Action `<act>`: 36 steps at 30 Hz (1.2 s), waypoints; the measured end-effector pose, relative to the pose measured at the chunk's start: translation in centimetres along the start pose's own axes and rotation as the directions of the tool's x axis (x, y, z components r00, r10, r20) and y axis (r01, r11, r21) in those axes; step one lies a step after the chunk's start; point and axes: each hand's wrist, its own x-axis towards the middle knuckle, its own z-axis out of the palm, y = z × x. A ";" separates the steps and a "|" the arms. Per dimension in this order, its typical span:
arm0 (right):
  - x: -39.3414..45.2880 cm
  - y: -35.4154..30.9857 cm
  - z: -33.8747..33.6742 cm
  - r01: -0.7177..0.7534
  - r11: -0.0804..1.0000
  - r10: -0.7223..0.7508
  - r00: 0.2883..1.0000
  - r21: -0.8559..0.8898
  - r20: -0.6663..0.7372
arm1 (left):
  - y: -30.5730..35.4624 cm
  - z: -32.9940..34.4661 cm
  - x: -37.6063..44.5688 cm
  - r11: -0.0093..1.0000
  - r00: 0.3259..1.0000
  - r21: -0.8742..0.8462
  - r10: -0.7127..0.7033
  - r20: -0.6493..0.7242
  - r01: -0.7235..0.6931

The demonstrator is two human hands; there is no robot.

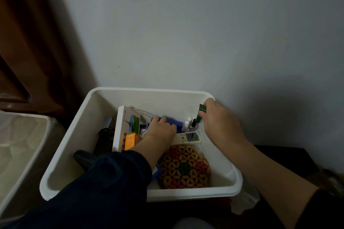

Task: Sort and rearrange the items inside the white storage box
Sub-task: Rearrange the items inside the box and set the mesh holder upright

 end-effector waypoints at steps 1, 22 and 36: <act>0.0 0.0 0.0 -0.001 1.000 0.001 1.000 0.003 0.001 | -0.1 0.1 0.0 1.000 1.000 0.018 0.007 -0.009 -0.006; -0.2 -0.6 -0.5 -0.064 0.997 0.064 0.998 0.042 0.011 | -3.1 -2.4 -7.3 0.474 0.904 -0.867 -0.286 -0.317 -0.155; 0.1 -0.2 0.2 -0.095 0.994 0.095 0.995 0.051 -0.001 | 0.2 -3.7 -5.6 0.078 0.897 -0.933 -0.314 0.312 0.351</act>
